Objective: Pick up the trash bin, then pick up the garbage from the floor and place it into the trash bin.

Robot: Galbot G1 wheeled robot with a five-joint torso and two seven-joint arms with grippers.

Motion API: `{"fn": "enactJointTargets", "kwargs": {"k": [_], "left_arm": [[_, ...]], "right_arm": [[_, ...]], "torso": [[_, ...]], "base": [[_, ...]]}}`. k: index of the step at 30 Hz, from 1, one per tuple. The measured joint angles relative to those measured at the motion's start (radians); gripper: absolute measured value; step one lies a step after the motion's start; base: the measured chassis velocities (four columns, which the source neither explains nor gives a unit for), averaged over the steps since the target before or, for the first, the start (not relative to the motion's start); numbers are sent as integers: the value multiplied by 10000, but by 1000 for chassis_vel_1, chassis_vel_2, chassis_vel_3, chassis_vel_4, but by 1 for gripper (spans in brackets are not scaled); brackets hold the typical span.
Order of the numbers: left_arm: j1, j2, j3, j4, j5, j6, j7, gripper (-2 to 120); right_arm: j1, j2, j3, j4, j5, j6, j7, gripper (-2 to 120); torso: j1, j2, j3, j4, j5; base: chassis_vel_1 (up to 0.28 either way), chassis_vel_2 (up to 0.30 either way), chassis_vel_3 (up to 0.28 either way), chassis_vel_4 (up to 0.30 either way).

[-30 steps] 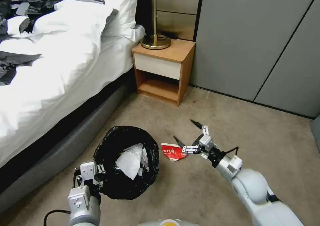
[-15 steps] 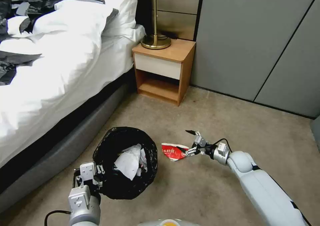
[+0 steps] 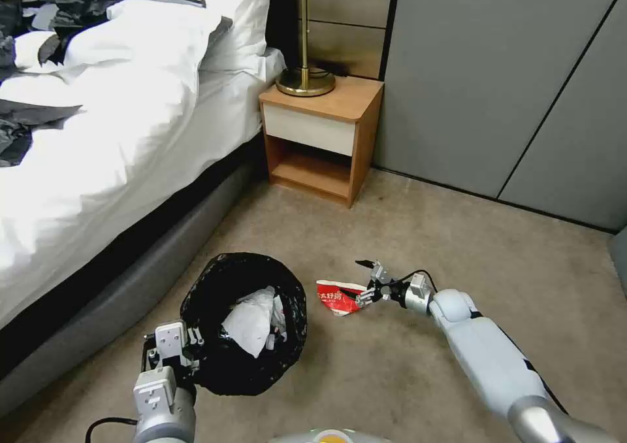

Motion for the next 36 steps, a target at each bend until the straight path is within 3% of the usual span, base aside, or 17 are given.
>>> {"fn": "enactJointTargets", "kwargs": {"k": [5, 11, 16, 18, 21, 29, 36], "left_arm": [[50, -28, -2, -55, 29, -16, -2, 0], [55, -45, 2, -81, 56, -40, -4, 0], [56, -46, 36, -81, 73, -61, -4, 0], [58, -43, 56, -81, 79, -84, -4, 0], [60, -42, 58, -81, 80, -90, -4, 0], [87, -30, 114, -86, 133, -166, -5, 0], [146, -45, 139, -145, 181, -208, -5, 0]], "right_arm": [[166, 195, 121, -610, -94, 85, -45, 92], [-231, 325, 311, -826, -98, 94, 53, 63], [-498, 366, 399, -822, -72, 95, 135, 50], [-714, 422, 487, -817, -34, 98, 254, 38], [-765, 448, 509, -836, -34, 106, 307, 33], [-1225, 506, 609, -615, 15, 159, 440, 0], [-1250, 460, 606, -487, 87, 145, 440, 0]], "torso": [[-1, 0, 0, -1, -1], [-1, 0, -1, -2, -2], [-1, 1, -1, -3, -1], [0, 1, -2, -5, -4], [-1, 1, -2, -3, -3], [-1, 2, -2, -2, 0], [-1, 2, -1, -1, -2]], "base": [[0, 0, 0, 0], [0, 0, 0, 0], [0, 0, 0, 0], [0, 0, 0, 0], [0, 0, 0, 0], [0, 0, 0, 0], [0, 0, 0, 0]]}}
